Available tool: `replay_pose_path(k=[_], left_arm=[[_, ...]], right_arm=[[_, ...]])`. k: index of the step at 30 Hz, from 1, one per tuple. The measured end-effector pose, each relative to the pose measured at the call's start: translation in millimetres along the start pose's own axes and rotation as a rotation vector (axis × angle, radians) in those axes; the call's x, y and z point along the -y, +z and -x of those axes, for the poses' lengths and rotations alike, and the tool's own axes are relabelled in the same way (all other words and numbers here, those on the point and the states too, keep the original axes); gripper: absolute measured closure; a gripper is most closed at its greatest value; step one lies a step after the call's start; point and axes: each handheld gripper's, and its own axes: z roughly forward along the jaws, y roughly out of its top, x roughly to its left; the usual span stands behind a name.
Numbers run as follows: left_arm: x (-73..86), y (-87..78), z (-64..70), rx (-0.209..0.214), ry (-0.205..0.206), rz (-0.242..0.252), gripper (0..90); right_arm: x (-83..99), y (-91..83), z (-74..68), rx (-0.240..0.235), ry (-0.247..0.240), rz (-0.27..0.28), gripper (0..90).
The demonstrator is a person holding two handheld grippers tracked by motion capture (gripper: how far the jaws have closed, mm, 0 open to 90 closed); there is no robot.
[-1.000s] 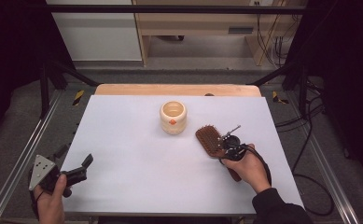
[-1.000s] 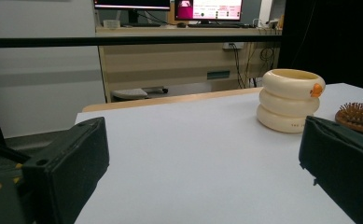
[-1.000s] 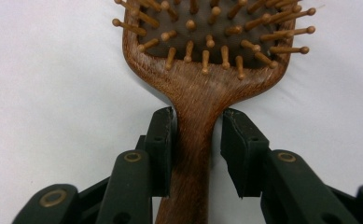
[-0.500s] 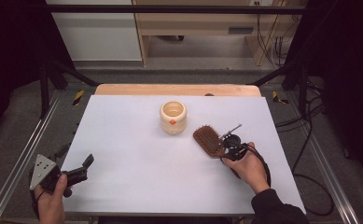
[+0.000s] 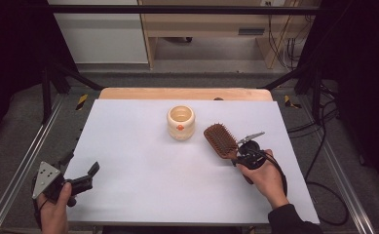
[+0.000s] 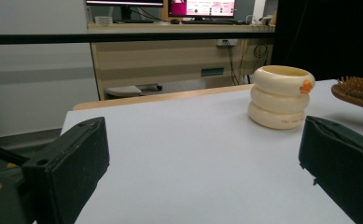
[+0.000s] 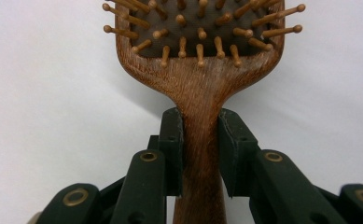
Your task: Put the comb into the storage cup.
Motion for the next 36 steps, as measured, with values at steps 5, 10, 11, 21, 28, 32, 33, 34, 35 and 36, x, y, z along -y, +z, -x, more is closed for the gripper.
replay_pose_path(k=[5,10,11,21,28,32,33,34,35,36], left_arm=[[-3.3,6.0,14.0,0.057,0.0,-0.012,1.7],[-15.3,17.1,32.3,0.127,0.01,-0.021,1.7],[-19.6,20.1,36.3,0.146,0.026,-0.028,1.7],[-58.7,63.8,81.8,0.296,0.093,-0.074,2.0],[-71.6,100.5,120.8,0.375,0.131,-0.073,2.0],[-80.2,120.0,141.2,0.402,0.114,-0.059,2.2],[-81.8,124.0,144.4,0.407,0.107,-0.058,2.2],[-83.7,128.7,147.9,0.411,0.1,-0.058,2.2],[-84.7,131.1,149.7,0.414,0.095,-0.058,2.3],[-86.3,134.5,152.5,0.42,0.083,-0.055,2.4]], right_arm=[[0.4,-9.9,-2.4,-0.013,0.007,0.096,73.1],[-0.9,-18.5,-5.8,-0.039,0.016,0.211,73.1],[-1.2,-19.4,-6.3,-0.04,0.016,0.223,73.1],[-1.3,-26.8,-5.2,-0.035,0.029,0.348,73.1],[-2.5,-34.9,-6.3,-0.047,0.032,0.433,73.1],[-3.8,-36.2,-11.0,-0.047,0.021,0.473,73.1],[-4.5,-35.7,-12.3,-0.046,0.018,0.482,73.1],[-4.9,-35.6,-13.7,-0.051,0.015,0.491,73.1],[-5.2,-35.5,-15.9,-0.058,0.005,0.509,73.1],[-5.4,-36.0,-17.9,-0.065,-0.002,0.519,73.1]])
